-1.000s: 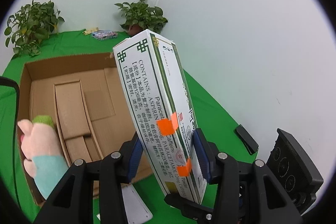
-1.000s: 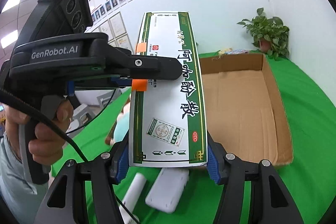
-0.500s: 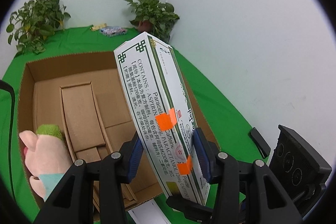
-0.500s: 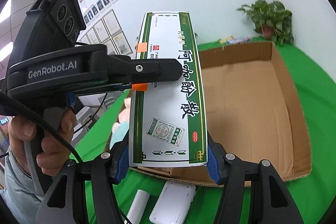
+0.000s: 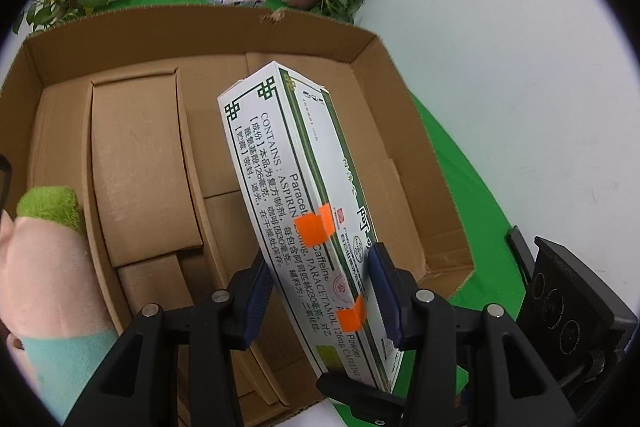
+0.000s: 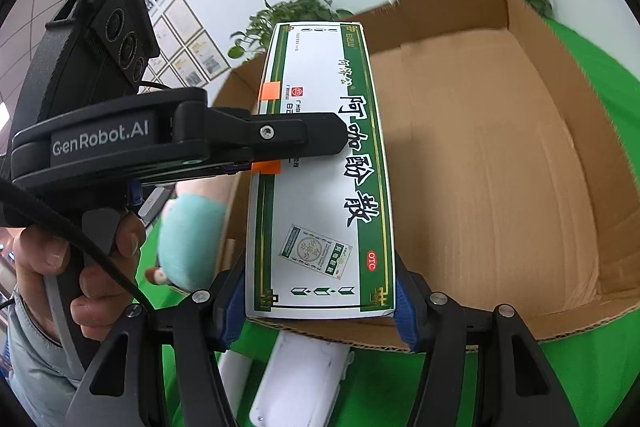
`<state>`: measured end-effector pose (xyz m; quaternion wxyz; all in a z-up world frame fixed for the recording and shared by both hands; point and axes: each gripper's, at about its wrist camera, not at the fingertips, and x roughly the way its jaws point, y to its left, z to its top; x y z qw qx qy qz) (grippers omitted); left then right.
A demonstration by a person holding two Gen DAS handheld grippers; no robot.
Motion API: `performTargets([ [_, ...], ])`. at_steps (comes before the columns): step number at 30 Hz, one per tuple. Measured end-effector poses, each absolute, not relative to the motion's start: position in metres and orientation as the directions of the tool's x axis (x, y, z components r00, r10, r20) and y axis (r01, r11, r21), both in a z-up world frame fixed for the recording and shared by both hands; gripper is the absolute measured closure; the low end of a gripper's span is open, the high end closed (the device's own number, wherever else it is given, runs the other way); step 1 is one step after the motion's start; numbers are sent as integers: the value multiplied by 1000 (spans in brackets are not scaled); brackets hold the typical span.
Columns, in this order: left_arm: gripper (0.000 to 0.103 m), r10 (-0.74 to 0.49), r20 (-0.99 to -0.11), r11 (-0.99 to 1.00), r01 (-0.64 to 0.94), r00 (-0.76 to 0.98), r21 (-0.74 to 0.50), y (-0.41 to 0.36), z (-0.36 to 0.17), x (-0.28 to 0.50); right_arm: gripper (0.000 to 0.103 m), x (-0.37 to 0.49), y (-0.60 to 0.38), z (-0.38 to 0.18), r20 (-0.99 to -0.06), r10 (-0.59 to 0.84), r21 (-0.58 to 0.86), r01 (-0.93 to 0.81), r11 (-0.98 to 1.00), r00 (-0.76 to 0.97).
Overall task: Organize objects
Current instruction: 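Lift and carry the medicine box over the cardboard box with both grippers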
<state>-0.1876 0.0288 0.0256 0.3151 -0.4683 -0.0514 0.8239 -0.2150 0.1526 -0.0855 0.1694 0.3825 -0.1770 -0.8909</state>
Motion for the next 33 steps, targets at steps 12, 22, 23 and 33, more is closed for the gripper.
performTargets([
  [12, 54, 521, -786, -826, -428, -332, -367, 32, 0, -195, 46, -243, 147, -114, -675, -413, 443, 111, -890, -611],
  [22, 51, 490, -795, -848, -408, -359, -339, 22, 13, -197, 46, -263, 132, -106, -723, -346, 364, 96, -927, -599],
  [23, 51, 491, -790, -846, -417, -368, -332, 20, 17, -195, 46, -264, 131, -105, -721, -341, 360, 95, -928, -604],
  [33, 51, 464, -775, -870, -383, -429, -309, -13, 26, -181, 46, -281, 110, -110, -769, -263, 279, 65, -958, -583],
])
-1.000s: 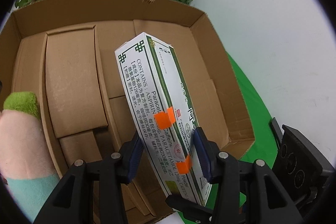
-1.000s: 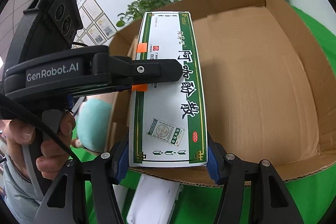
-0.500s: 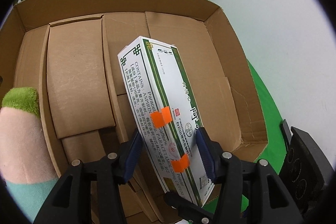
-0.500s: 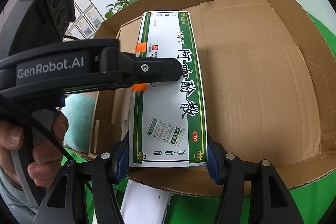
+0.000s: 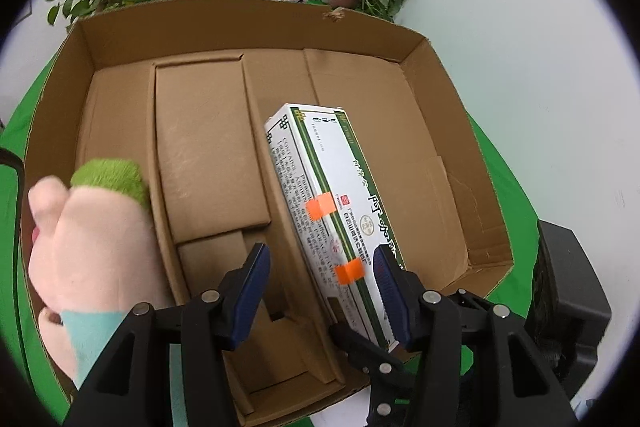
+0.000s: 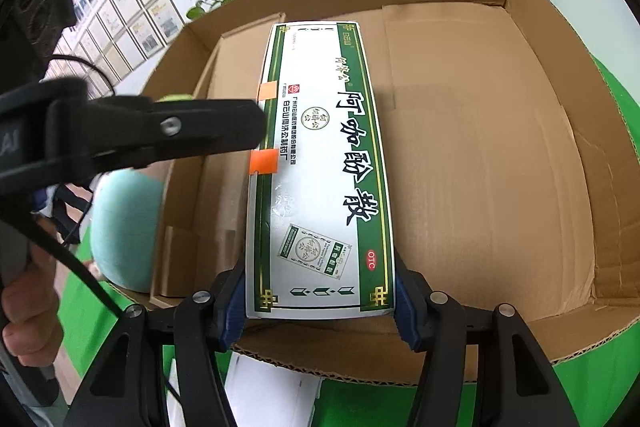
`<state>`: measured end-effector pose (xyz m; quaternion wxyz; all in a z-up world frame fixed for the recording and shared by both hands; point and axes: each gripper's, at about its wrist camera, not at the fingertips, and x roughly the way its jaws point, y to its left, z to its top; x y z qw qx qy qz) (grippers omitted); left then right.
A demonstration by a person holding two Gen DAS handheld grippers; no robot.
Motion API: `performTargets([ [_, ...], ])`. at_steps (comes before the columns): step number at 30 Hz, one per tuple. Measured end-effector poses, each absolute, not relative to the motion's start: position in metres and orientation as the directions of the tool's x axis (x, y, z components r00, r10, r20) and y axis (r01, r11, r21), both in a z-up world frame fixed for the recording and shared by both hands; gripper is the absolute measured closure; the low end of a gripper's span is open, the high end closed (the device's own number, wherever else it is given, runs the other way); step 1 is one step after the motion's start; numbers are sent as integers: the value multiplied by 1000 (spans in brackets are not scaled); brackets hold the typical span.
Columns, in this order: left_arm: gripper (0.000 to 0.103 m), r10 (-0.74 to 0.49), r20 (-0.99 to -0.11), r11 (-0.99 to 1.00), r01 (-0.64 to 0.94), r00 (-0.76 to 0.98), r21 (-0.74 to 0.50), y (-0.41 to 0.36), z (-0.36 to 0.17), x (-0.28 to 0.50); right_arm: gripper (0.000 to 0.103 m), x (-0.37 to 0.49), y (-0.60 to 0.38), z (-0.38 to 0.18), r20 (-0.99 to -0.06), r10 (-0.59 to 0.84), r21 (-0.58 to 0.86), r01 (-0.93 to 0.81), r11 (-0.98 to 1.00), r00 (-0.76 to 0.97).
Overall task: Organize objects
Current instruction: 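Lower the medicine box beside the tray and open both grippers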
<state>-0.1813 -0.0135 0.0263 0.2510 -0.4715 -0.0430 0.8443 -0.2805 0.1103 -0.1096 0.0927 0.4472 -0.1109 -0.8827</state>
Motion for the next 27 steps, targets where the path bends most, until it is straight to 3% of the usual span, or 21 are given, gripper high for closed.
performTargets([
  [14, 51, 473, -766, -857, -429, -435, -285, -27, 6, -161, 42, -310, 101, -128, -839, -281, 286, 61, -956, -467],
  [18, 51, 485, -759, -852, -431, -434, -298, -26, 5, -164, 29, -309, 102, -120, -839, -299, 293, 86, -952, -454],
  [22, 51, 486, -757, -852, -430, -436, -299, -30, 5, -161, 29, -302, 111, -108, -815, -337, 330, 101, -939, -471],
  [23, 51, 485, -758, -852, -430, -437, -297, -29, 5, -161, 31, -299, 112, -104, -811, -328, 318, 106, -942, -484],
  [25, 51, 482, -758, -854, -429, -439, -295, -30, 5, -160, 56, -302, 114, -104, -812, -314, 301, 108, -947, -492],
  [27, 51, 484, -755, -854, -427, -441, -298, -30, 5, -160, 66, -306, 112, -108, -816, -336, 326, 105, -940, -470],
])
